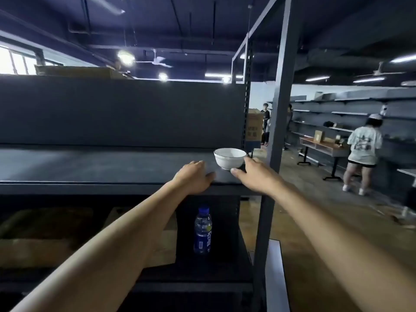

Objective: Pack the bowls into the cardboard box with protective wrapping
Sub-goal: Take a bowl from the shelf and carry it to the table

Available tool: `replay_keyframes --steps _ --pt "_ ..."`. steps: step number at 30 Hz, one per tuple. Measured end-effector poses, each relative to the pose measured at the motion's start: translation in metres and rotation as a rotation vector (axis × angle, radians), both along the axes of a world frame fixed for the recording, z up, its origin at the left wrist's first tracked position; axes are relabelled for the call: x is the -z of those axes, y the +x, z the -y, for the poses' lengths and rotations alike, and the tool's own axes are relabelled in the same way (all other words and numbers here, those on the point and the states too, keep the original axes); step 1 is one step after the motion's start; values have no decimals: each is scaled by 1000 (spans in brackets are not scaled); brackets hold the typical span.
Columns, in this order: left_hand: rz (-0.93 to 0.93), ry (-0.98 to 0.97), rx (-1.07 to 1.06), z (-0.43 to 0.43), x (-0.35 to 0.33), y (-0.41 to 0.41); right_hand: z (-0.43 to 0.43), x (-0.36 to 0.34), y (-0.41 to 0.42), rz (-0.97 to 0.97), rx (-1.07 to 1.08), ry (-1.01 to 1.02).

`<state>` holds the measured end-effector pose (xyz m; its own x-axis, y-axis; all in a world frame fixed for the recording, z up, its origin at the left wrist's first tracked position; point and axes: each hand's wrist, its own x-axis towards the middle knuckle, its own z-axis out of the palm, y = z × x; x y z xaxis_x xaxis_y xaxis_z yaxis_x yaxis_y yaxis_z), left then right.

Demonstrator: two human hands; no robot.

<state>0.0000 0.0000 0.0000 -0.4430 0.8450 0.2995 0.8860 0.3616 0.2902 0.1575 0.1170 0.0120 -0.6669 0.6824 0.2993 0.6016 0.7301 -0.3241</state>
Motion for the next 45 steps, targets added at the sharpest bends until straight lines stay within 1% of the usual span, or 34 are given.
replay_keyframes --steps 9,12,14,16,19,21,24,27,31,34,36,39,43,45 --pt "-26 41 -83 -50 -3 -26 -41 -4 -31 -35 104 -55" --pt "22 65 -120 -75 -8 -29 -59 -2 -46 -84 138 -80" --pt "58 58 -144 -90 -11 -29 -69 -1 -58 -111 174 -62" --pt "75 44 -176 -103 -13 -29 -78 -2 -70 -108 212 -50" --pt "86 27 -228 -117 -13 -29 -89 -4 -83 -86 230 -105" --pt "116 11 -246 -122 -15 -30 -92 -5 -87 -77 226 -147" --pt "220 -1 -225 -125 -21 -33 -97 -6 -92 -92 242 -211" --pt "325 0 -201 -126 -22 -36 -101 -1 -97 -159 267 -292" --pt "410 66 -189 -130 -17 -34 -103 9 -101 -293 242 -303" --pt "518 137 -164 -133 -10 -34 -105 17 -102 -369 245 -266" --pt "542 199 -150 -134 -2 -36 -103 21 -101 -404 235 -234" --pt "541 284 -131 -128 4 -37 -99 26 -97 -441 206 -225" --pt "685 363 -124 -111 6 -37 -97 27 -93 -450 95 -265" --pt "719 401 -130 -96 6 -40 -92 26 -97 -444 24 -307"
